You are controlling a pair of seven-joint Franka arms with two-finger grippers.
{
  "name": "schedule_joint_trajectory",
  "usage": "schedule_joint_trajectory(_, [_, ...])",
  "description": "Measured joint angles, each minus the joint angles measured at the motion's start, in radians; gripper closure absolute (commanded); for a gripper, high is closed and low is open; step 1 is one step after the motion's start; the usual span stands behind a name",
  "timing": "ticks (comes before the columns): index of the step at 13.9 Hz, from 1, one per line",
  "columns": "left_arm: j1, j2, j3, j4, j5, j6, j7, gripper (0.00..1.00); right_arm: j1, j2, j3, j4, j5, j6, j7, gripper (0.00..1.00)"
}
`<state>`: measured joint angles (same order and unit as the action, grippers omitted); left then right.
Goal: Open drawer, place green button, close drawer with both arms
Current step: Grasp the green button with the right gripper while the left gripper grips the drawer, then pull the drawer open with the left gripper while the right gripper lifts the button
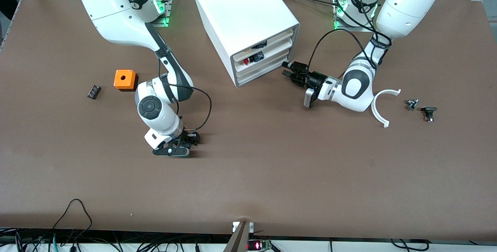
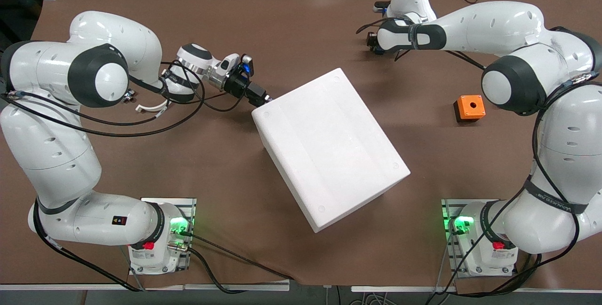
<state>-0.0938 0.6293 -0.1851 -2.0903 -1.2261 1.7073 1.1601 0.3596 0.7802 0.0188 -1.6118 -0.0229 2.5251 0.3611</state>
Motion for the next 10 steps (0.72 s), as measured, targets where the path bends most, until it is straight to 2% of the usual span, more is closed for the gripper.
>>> schedule_joint_trajectory(2, [-0.002,0.034,-0.001,-0.005,-0.002,0.008,0.054,0.41,0.000,0.000,-0.005,-0.001,0.000,0.002,-0.045,0.74])
schedule_joint_trajectory(4, [-0.005,0.057,-0.012,-0.018,-0.034,0.008,0.084,0.44,-0.002,0.000,-0.009,-0.001,0.000,0.004,-0.099,0.91])
schedule_joint_trajectory(6, [-0.012,0.060,-0.025,-0.034,-0.069,0.010,0.089,0.45,-0.001,-0.001,-0.010,0.001,0.000,0.011,-0.119,1.00])
schedule_joint_trajectory(7, [-0.021,0.060,-0.028,-0.042,-0.087,0.013,0.090,0.49,0.000,-0.002,-0.010,0.006,0.000,0.017,-0.128,1.00])
schedule_joint_trajectory(8, [-0.034,0.060,-0.030,-0.053,-0.102,0.026,0.092,0.56,0.002,-0.004,-0.009,0.019,0.000,0.019,-0.133,1.00])
schedule_joint_trajectory(9, [-0.046,0.060,-0.031,-0.065,-0.113,0.043,0.102,0.74,0.004,-0.008,-0.008,0.036,0.000,0.019,-0.134,1.00])
schedule_joint_trajectory(10, [-0.054,0.060,-0.034,-0.076,-0.120,0.056,0.114,0.98,0.006,-0.012,-0.005,0.051,0.001,0.016,-0.134,1.00])
